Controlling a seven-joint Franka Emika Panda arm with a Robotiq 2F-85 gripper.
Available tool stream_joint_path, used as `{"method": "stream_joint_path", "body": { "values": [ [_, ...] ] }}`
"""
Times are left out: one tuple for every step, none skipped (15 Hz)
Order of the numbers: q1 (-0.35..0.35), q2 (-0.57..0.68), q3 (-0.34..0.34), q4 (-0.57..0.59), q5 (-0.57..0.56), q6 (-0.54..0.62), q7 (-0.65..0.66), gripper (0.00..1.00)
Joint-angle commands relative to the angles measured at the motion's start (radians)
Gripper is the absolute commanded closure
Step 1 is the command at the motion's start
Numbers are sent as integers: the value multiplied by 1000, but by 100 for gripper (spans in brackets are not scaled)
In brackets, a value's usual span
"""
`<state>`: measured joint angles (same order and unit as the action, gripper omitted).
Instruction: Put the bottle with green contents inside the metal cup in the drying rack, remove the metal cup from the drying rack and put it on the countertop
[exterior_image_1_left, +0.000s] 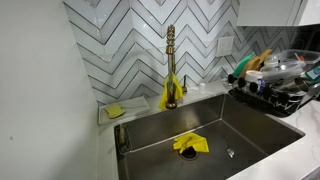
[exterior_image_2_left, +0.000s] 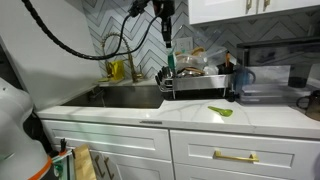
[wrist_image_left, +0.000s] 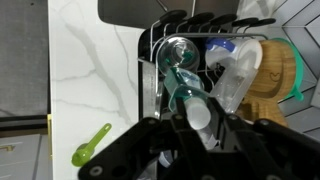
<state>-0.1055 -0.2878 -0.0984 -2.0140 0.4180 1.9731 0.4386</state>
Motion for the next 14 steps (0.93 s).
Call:
{"method": "stream_joint_path", "body": {
  "values": [
    [15,-10,-9,-18,94,-12,-41,93],
    [15,-6,-9,-18,104,-22,-41,93],
    [14,-2,-9,-19,110,-31,-35,93],
    [12,0,-8,-20,107,-38,-33,93],
    [8,1,-5,-22,93,-44,-26,93],
    [6,-1,-5,-25,90,-44,-26,93],
    [4,-2,-4,-26,84,-44,-23,93],
    [2,-3,-4,-27,80,-42,-24,93],
    [0,-5,-3,-28,73,-41,-21,93],
    [-2,-7,-3,-30,70,-41,-21,93],
    [-3,-7,-3,-30,60,-51,-21,93],
    [-5,-7,-2,-30,49,-60,-20,93],
    [-6,-9,-3,-34,48,-66,-22,93],
    [-6,-8,-4,-36,54,-73,-27,93]
  ]
}}
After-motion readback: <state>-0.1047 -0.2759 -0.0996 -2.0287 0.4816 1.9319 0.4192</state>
